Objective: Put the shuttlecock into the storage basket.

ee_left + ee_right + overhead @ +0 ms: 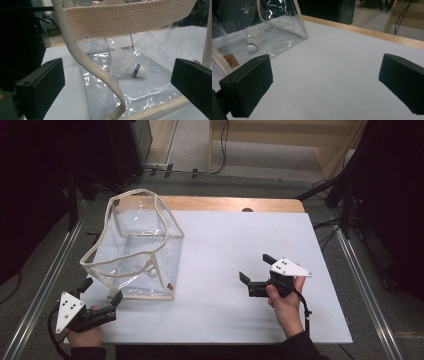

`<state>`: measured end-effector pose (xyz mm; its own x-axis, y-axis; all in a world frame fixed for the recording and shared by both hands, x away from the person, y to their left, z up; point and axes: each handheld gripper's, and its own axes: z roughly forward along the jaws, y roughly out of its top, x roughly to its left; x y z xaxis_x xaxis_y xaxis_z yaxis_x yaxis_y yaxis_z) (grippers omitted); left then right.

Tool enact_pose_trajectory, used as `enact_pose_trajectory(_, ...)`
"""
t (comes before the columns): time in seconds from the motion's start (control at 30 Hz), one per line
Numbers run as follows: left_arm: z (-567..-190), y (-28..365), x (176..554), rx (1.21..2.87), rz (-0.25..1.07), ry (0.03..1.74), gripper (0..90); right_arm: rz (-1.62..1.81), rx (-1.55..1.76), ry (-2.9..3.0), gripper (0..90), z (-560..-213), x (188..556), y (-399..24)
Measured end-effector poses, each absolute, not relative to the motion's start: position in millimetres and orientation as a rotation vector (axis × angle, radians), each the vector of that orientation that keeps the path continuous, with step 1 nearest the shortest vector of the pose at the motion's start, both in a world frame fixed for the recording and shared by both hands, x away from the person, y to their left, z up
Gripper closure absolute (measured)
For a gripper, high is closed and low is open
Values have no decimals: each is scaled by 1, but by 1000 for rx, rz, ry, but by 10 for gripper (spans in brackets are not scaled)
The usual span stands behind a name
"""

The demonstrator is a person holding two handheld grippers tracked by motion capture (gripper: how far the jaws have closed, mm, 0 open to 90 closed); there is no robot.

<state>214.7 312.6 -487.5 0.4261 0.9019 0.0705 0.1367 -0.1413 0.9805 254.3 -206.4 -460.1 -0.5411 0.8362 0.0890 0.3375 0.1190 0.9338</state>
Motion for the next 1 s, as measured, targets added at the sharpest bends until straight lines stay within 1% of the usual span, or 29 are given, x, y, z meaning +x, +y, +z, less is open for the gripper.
enact_pose_trajectory(1.0,-488,313,215,1584,869,937,0,1344,1221,1843,0,-485,227,-271)
